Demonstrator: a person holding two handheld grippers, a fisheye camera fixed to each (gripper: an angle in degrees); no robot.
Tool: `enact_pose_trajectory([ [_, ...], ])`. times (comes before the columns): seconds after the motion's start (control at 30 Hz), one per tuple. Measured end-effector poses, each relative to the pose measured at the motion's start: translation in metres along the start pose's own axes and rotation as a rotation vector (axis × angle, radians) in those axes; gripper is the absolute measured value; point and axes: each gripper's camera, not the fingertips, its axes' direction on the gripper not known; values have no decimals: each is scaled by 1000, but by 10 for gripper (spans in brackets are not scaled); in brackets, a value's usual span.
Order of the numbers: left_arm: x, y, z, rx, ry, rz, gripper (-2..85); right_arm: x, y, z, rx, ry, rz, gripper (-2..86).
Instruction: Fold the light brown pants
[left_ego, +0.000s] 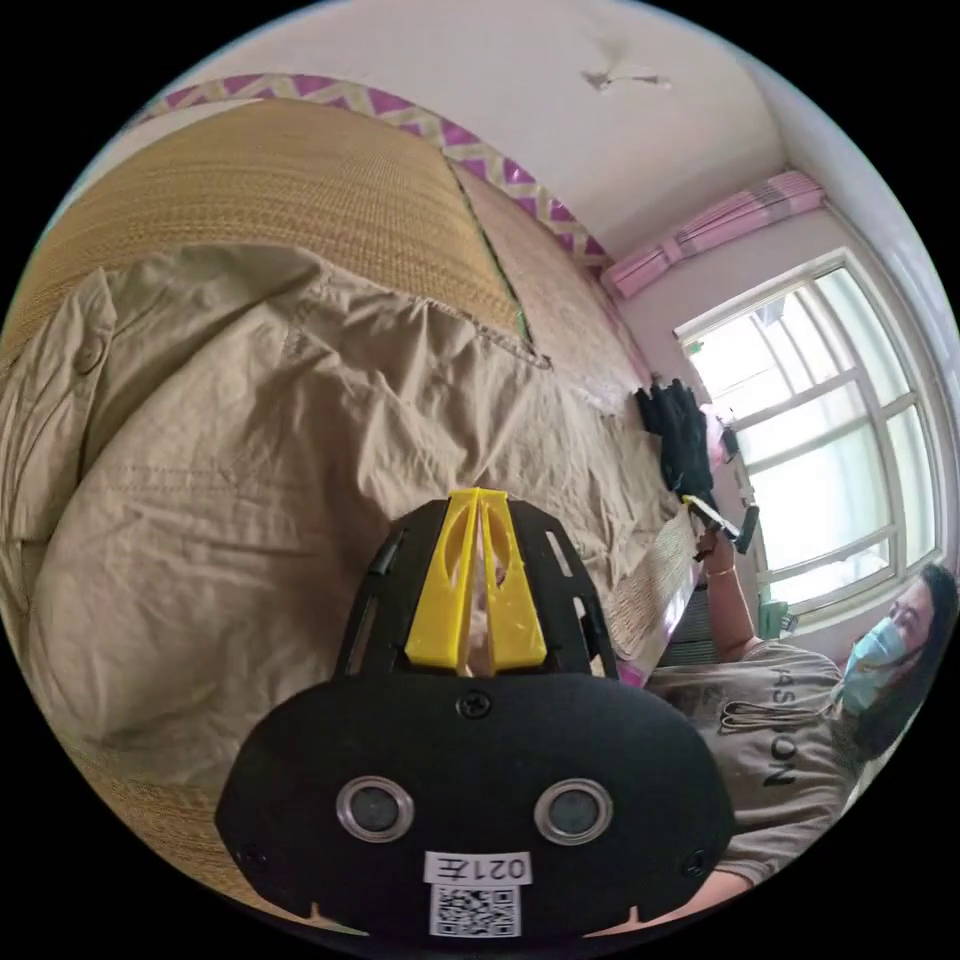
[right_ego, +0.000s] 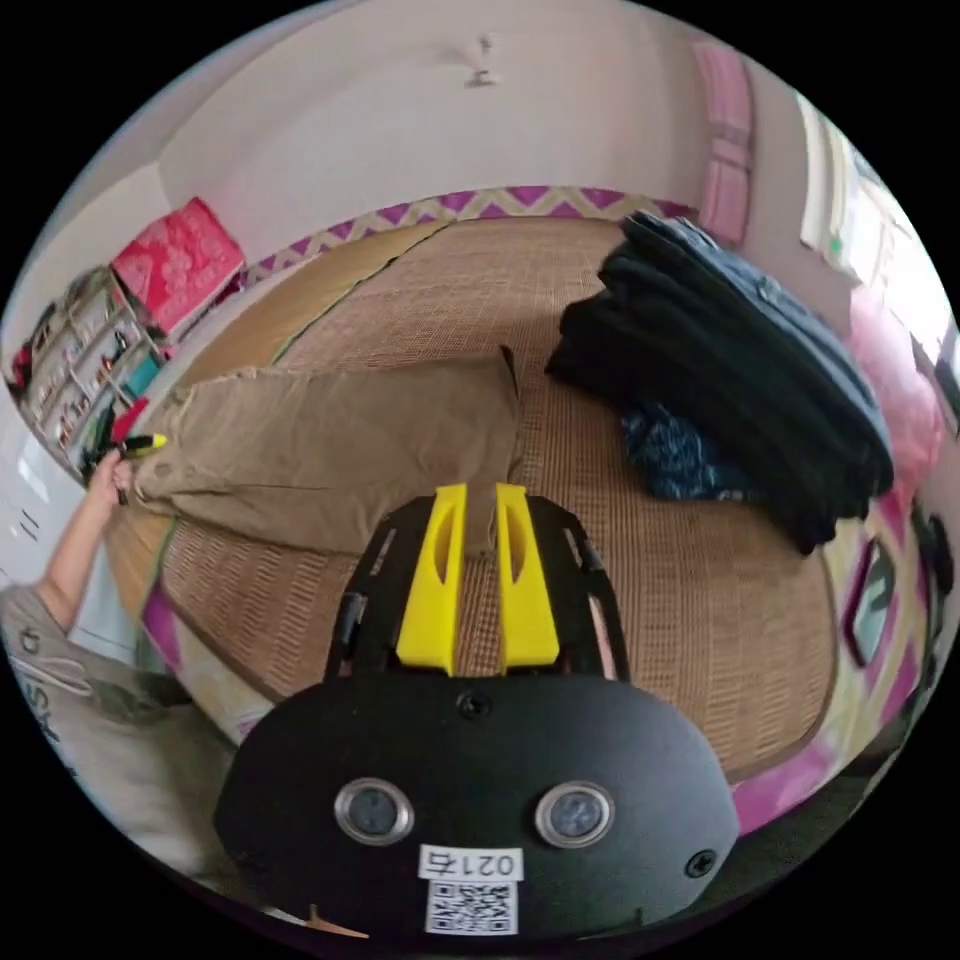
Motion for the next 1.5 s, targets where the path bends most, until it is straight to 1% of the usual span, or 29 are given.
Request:
enact_pose_trajectory([
  [0.07, 10, 27, -17, 52, 40, 26, -10, 33, 26, -15, 16, -126, 186, 98],
  [0.1, 15, 45, -24, 68, 60, 34, -10, 42, 33, -15, 21, -171, 240, 106],
  [0.17, 21, 72, -30, 81, 85, 42, -10, 70, 51, -1, 26, -365, 423, 121],
  [0.2, 23, 88, -32, 84, 106, 43, -10, 76, 54, 5, 28, -408, 467, 124],
  [0.27, 24, 112, -32, 90, 141, 28, -10, 94, 58, 28, 45, -523, 627, 120],
  [0.33, 21, 141, -36, 105, 222, 4, -10, 98, 54, 31, 90, -540, 693, 108],
  [0.43, 17, 173, -48, 125, 290, -9, -10, 94, 34, 33, 126, -555, 741, 86],
  [0.53, 13, 203, -68, 134, 271, -3, -10, 89, 14, 42, 117, -605, 797, 29],
  [0.6, 8, 221, -83, 149, 268, -2, -9, 82, 8, 36, 160, -655, 852, 15],
  [0.7, -4, 252, -115, 190, 280, -13, -9, 26, -51, -29, 246, -590, 660, 5],
  [0.77, -13, 272, -138, 225, 281, -20, -9, -59, -116, -96, 322, -527, 415, 2],
  [0.8, -18, 285, -154, 245, 276, -20, -9, -86, -133, -112, 338, -505, 348, 2],
  [0.87, -25, 303, -176, 273, 264, -19, -9, -213, -196, -162, 365, -419, 73, 1],
  [0.9, -31, 314, -190, 287, 260, -14, -10, -250, -210, -170, 363, -397, 2, 1],
  [0.97, -39, 330, -209, 305, 257, -9, -10, -401, -251, -182, 339, -333, -258, 0],
  [1.0, -45, 340, -221, 314, 253, -8, -10, -439, -257, -181, 334, -322, -317, 0],
  [1.07, -56, 355, -237, 325, 247, -12, -10, -580, -273, -157, 314, -272, -491, -1],
  [1.1, -64, 365, -247, 334, 247, -18, -10, -613, -275, -146, 306, -260, -525, -1],
  [1.17, -78, 379, -260, 339, 258, -33, -10, -728, -279, -91, 260, -203, -641, -1],
  [1.2, -87, 388, -268, 349, 268, -49, -10, -754, -279, -73, 238, -183, -669, -2],
  [1.23, -97, 398, -277, 364, 284, -65, -9, -800, -277, -32, 171, -138, -718, -2],
  [1.27, -102, 402, -282, 369, 294, -72, -9, -836, -275, 13, 62, -126, -751, -2],
  [1.33, -119, 416, -304, 383, 318, -96, -9, -869, -271, 64, -83, -97, -771, -2],
  [1.4, -129, 425, -326, 389, 312, -97, -9, -878, -272, 55, -31, -102, -731, -2],
  [1.5, -141, 428, -365, 380, 234, -93, -9, -901, -281, 19, 47, -88, -710, -1],
])
